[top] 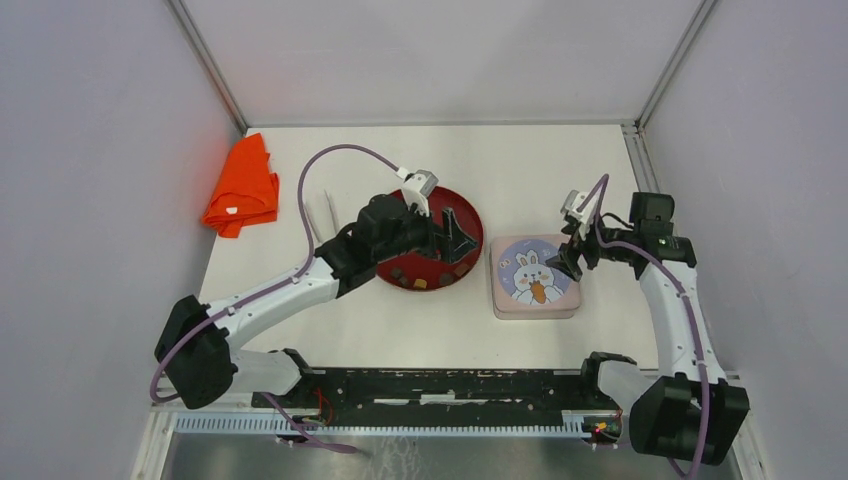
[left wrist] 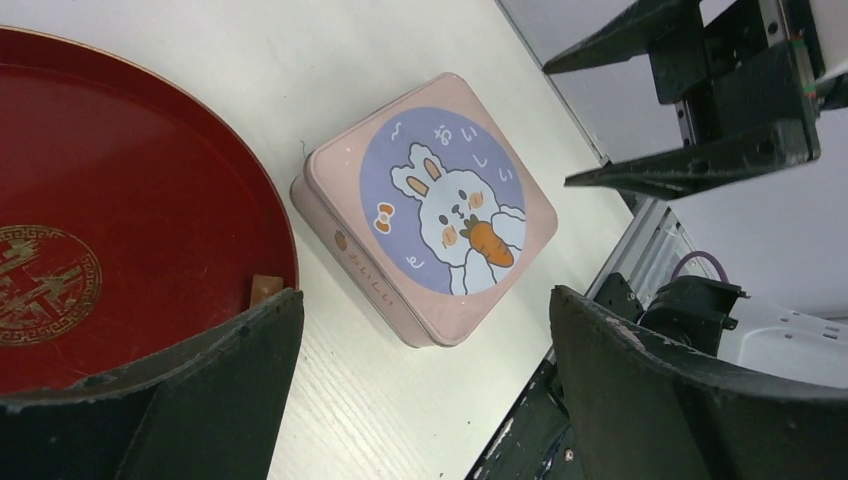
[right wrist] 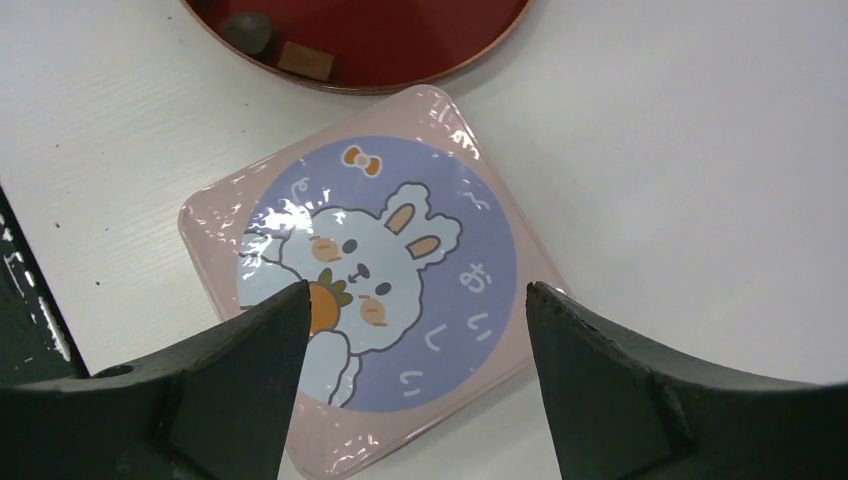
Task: Pack the chocolate
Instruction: Close the box lid on the packing box.
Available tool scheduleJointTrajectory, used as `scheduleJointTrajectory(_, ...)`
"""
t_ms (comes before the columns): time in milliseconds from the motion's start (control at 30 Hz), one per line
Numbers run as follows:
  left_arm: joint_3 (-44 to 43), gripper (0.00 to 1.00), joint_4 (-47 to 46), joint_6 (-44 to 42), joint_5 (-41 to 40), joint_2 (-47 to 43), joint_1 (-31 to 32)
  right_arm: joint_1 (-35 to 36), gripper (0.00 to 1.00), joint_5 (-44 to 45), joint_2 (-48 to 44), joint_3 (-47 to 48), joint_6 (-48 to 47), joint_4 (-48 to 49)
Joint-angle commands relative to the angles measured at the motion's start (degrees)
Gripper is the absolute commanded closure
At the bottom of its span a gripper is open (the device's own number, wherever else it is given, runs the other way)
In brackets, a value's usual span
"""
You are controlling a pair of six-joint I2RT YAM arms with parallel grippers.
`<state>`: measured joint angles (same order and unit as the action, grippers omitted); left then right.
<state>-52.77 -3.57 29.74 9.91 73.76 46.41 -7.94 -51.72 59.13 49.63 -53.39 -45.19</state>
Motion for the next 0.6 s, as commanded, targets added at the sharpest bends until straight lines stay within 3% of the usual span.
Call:
scheduleJointTrajectory(0,0.7,0.03,-5.4,3.0,2.0,-0.1,0.2,-4.6,0.15,-0.2,2.7,3.8,5.7,0.1)
scheduleJointTrajectory(200,0.7,0.03,-7.6,5.9,3.1,2.6,0.2,-10.6,0.14,-0.2,6.0,1.8,8.7,0.8)
scheduleJointTrajectory(567,-1.2,0.08,-7.3,8.3,1.3,9.3,0.7,-10.8,0.14,8.9,12.4,0.2,13.9,6.1)
